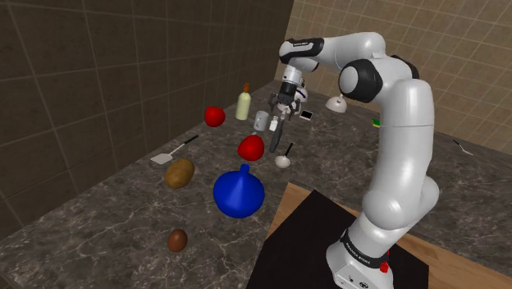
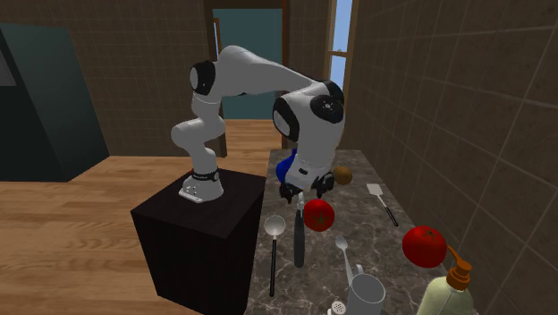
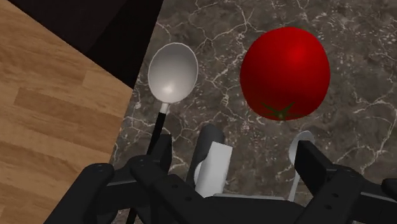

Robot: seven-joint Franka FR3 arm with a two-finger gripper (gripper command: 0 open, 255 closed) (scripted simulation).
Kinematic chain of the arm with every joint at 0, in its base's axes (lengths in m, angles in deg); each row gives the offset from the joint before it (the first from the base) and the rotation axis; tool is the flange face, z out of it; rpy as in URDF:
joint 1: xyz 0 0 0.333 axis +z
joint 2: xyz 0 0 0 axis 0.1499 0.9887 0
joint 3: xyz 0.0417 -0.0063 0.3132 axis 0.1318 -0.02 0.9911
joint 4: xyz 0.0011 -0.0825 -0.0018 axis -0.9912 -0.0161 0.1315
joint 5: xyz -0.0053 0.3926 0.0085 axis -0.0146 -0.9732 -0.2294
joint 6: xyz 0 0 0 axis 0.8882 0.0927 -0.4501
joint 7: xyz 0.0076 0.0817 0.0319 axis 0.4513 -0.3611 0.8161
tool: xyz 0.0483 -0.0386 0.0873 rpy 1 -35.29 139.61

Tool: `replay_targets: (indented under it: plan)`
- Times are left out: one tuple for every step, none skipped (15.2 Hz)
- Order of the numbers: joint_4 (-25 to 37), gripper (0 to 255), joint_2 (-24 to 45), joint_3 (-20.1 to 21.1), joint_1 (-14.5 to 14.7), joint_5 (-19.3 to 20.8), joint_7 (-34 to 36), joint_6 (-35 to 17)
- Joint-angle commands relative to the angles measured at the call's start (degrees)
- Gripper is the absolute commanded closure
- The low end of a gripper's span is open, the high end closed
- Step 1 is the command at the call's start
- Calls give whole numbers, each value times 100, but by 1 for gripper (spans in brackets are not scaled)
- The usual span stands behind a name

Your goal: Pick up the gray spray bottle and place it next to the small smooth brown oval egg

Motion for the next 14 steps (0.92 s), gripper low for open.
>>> replay_targets:
  plan:
    - [434,0,483,-30,-215,-243,189,140]
    - [652,0,712,-40,-332,-353,285,218]
    - [871,0,940,-48,-451,-462,386,295]
    - [1090,0,1167,-54,-571,-569,491,372]
    - [1310,0,1392,-55,-695,-673,601,447]
    - [1484,0,1570,-55,-793,-755,692,506]
    - [1340,0,1525,-55,-760,-751,672,410]
    - [1201,0,1483,-56,-727,-749,653,316]
    - [1069,0,1445,-58,-695,-749,635,225]
    - [941,0,1409,-53,-667,-747,619,135]
    - [818,0,1376,-49,-640,-745,603,46]
    - [699,0,1345,-40,-617,-743,589,-42]
    - [584,0,1316,-32,-593,-742,576,-128]
    - [519,0,1300,-20,-585,-737,570,-178]
